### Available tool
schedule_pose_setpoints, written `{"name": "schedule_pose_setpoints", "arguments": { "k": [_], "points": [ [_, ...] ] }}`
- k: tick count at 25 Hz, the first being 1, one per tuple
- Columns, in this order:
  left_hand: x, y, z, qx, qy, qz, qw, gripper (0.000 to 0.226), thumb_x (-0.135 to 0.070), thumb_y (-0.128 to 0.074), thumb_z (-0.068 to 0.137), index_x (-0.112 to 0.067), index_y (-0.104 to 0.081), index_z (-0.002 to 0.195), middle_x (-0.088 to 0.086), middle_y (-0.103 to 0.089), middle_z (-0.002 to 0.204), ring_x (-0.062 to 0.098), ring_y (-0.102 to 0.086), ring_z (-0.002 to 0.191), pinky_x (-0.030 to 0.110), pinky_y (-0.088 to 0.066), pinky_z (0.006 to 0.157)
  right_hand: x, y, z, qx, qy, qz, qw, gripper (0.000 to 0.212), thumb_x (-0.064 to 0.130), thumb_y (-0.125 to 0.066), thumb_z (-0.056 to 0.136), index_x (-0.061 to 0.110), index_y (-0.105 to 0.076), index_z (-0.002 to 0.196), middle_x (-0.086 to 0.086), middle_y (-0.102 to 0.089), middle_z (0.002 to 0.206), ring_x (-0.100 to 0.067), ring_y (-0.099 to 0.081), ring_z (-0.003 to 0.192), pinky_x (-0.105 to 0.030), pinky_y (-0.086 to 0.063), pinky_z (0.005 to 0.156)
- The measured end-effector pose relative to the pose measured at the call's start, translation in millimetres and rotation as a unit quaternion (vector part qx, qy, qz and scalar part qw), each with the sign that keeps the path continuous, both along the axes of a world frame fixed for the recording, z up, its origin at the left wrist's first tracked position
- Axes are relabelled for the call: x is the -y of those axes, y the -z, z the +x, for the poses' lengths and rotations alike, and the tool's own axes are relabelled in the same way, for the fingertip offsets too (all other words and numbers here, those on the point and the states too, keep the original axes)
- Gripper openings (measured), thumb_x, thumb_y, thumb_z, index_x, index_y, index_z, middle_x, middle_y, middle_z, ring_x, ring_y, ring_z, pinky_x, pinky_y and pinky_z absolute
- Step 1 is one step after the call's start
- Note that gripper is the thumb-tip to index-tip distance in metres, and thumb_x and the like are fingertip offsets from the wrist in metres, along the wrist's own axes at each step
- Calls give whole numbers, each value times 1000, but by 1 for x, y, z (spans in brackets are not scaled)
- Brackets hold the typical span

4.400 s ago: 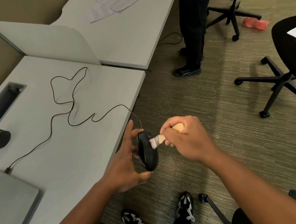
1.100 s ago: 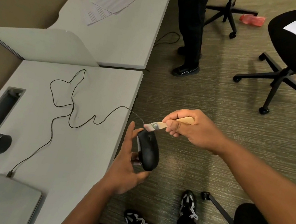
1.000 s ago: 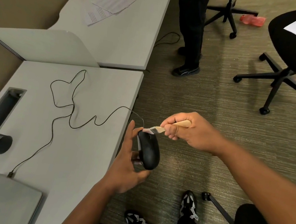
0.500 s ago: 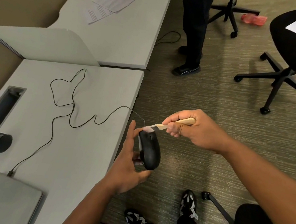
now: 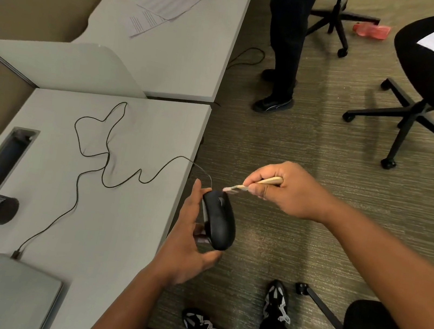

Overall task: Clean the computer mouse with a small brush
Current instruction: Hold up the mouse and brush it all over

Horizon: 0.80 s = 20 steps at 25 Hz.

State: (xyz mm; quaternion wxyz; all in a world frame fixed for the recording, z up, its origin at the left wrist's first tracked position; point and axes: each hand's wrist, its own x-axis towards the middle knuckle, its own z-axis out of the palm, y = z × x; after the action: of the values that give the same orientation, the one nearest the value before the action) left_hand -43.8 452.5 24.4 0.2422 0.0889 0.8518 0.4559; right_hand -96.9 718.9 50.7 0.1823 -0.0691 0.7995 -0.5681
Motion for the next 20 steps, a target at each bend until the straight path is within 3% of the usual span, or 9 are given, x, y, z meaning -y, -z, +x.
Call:
{"name": "schedule_pose_setpoints", "arguments": {
  "k": [4,8,12,17,20],
  "points": [
    [-1,1,-1,-4,-4,4,1000,141,-9,-94,73,-60,6,158,-30,-16,165,15,-65,124,36,-62,95,6,-3,4,62,56,-102,991,9,16,-70,97,12,-78,100,-12,-78,86,-15,-69,74,-30,-59,72],
    [-1,2,0,-12,-12,-2,1000,142,-9,-95,71,-61,6,157,-28,-17,166,12,-67,120,34,-61,94,8,-8,12,81,43,-67,994,12,13,-66,96,10,-77,90,-12,-77,77,-17,-68,67,-29,-54,62],
    [-4,4,0,-27,-10,-2,1000,142,-8,-95,69,-57,3,159,-15,-26,164,15,-69,113,29,-62,82,22,-18,19,-11,101,-55,993,12,23,-67,99,20,-76,93,-5,-78,78,-17,-74,70,-35,-62,66],
    [-5,3,1,-38,-7,-14,999,144,-13,-97,66,-56,4,160,-17,-26,162,7,-67,110,23,-60,79,31,-23,29,-33,47,33,998,19,17,-63,95,19,-75,81,-5,-74,69,-28,-70,65,-46,-56,57],
    [-5,3,4,-40,0,-20,999,145,-16,-97,66,-59,6,158,-24,-23,160,2,-65,109,20,-58,80,32,-25,26,-67,89,20,994,20,15,-63,95,17,-75,80,-3,-73,67,-23,-68,61,-41,-54,55]
  ]
}}
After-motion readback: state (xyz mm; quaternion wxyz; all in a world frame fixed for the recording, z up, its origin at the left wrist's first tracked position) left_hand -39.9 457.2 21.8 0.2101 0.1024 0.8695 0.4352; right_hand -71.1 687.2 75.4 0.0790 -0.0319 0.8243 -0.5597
